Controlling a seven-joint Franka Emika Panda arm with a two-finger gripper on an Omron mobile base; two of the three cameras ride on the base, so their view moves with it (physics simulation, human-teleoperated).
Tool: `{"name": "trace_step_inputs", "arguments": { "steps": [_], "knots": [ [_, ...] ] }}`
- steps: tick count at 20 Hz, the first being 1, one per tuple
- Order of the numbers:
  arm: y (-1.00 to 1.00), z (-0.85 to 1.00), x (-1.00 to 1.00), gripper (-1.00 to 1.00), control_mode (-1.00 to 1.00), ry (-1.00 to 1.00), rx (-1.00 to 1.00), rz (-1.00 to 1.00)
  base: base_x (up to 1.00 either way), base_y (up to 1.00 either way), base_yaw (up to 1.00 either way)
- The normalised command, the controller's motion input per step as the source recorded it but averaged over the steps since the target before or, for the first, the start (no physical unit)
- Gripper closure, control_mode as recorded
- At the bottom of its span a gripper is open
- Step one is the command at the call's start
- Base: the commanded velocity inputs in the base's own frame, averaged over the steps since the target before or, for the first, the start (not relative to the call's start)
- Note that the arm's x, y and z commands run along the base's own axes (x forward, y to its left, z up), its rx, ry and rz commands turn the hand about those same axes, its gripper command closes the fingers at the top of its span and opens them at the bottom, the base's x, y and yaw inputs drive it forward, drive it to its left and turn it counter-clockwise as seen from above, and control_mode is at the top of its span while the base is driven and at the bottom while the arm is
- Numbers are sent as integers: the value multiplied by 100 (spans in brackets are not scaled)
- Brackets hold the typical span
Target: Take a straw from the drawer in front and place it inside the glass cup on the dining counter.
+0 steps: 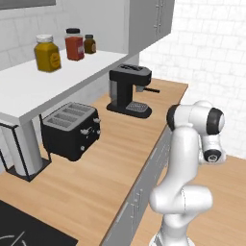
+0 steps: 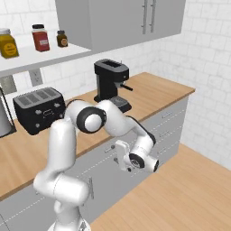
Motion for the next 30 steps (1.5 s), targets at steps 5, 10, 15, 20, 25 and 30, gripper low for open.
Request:
{"name": "trace_step_inputs", "arguments": {
  "steps": [5, 10, 15, 20, 25, 30],
  "knots": [
    [-1, -13, 23, -100, -100, 0, 5, 0, 0, 0, 0],
    [-6, -9, 17, -100, -100, 2, 7, 0, 0, 0, 0],
    [-1, -12, 20, -100, -100, 6, 5, 0, 0, 0, 0],
    [0, -19, 32, -100, -100, 14, 1, 0, 0, 0, 0],
    [0, -16, 38, -100, -100, 9, 2, 0, 0, 0, 0],
    [0, -19, 40, -100, -100, 4, 0, 0, 0, 0, 0]
  ]
}}
